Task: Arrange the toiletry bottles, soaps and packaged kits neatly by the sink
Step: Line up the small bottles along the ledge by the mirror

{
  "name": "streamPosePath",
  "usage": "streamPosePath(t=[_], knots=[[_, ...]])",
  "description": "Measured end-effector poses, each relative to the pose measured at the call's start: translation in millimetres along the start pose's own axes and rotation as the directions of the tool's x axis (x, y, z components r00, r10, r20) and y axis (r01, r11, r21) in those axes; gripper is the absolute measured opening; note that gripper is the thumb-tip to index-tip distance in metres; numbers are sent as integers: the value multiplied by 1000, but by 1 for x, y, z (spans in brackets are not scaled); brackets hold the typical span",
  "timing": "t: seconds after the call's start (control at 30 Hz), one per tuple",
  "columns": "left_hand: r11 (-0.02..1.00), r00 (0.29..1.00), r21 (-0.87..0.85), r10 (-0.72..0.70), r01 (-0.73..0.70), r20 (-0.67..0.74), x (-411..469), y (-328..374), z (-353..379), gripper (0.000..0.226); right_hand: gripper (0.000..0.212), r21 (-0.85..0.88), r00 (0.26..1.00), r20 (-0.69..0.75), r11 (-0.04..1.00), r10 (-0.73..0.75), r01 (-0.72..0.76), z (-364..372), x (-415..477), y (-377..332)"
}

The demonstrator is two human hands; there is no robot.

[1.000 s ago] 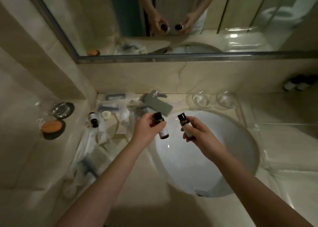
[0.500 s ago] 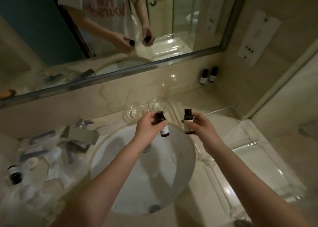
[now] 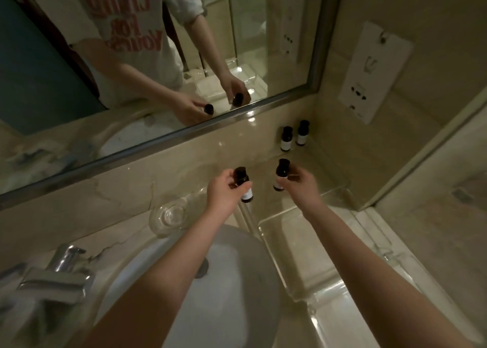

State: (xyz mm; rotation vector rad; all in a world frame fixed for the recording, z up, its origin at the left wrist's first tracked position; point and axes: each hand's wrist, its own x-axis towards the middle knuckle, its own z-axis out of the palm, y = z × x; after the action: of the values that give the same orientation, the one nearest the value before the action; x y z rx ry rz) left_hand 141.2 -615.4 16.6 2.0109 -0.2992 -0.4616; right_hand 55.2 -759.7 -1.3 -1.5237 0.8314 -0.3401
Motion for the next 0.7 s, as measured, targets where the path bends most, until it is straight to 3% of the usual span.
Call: streamPosePath(t=[0.3,0.57,0.7], knots=[[999,999,43,9,-7,-50,30,-10,19,31,33,-213,989,74,966,-132,144,7,59,18],[995,998,85,55,-53,-23,38,-13,34,28,47,-159,983,88,972,-162,175,-7,64,19],[993,998,107,58,-58,-3,38,-12,36,33,38,-236,959,188,938,-214,255,-22,72,-7]])
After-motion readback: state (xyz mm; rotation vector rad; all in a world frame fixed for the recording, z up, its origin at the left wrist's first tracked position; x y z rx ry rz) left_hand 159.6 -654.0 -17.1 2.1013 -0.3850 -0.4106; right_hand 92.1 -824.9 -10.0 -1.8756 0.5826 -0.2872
